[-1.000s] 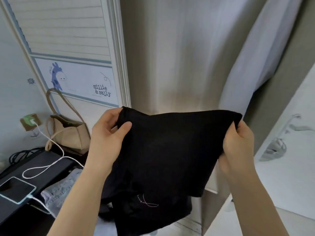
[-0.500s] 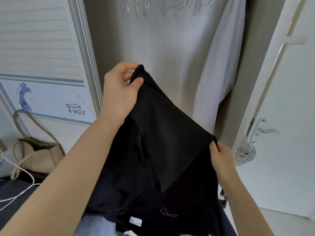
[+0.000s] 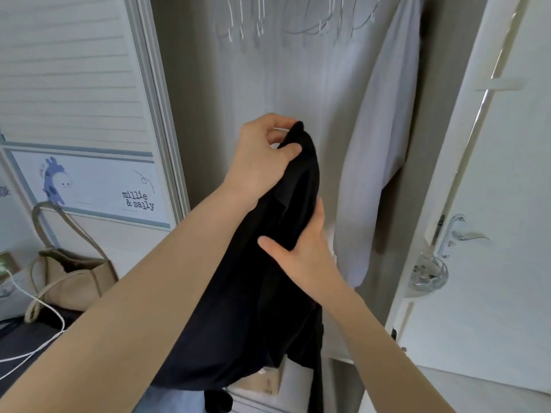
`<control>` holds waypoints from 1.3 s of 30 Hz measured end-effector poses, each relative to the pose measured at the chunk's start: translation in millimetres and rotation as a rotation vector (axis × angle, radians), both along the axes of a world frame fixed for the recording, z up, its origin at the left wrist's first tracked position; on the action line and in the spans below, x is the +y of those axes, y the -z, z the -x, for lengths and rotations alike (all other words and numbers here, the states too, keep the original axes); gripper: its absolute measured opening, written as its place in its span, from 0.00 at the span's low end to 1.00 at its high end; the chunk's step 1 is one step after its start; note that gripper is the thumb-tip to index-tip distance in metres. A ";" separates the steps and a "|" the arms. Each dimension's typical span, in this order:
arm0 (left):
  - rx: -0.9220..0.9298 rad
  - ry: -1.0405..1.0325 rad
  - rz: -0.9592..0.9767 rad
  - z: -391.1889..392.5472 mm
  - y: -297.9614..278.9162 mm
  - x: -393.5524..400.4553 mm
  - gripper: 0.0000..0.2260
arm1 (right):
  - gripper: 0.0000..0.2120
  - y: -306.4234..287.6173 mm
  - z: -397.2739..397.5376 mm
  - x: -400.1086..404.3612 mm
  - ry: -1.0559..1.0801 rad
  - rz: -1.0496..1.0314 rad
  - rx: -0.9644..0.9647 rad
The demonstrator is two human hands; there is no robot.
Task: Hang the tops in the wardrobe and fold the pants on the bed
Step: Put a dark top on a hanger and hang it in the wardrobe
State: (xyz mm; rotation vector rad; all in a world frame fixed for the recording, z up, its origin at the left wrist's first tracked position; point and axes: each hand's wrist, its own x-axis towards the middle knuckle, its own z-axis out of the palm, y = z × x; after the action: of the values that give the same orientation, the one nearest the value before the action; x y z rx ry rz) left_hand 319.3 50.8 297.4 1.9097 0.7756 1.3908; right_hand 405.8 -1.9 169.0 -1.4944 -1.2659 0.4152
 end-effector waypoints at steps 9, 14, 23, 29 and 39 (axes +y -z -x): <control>0.570 0.241 0.306 91.2 100.7 27.7 0.43 | 0.03 -42.1 -29.1 18.7 0.085 -0.038 0.450; 0.877 0.193 0.535 112.9 213.3 32.0 0.33 | 0.04 -66.1 -37.6 14.4 0.029 -0.171 0.605; 0.327 -0.062 0.579 137.7 149.0 34.2 0.08 | 0.20 -10.7 -118.3 11.9 0.500 0.210 -0.056; 0.305 0.065 0.405 63.6 34.8 2.5 0.11 | 0.10 48.3 -104.0 15.7 0.291 0.468 -0.288; -0.188 0.147 0.544 13.0 9.1 -5.3 0.12 | 0.09 10.3 -58.4 -53.1 0.021 0.346 -0.270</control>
State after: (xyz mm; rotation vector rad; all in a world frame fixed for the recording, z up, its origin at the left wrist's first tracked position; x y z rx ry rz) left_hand 306.3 45.5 288.3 1.3662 0.8028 1.1067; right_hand 464.2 -55.0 158.8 -1.9044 -1.4396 0.4456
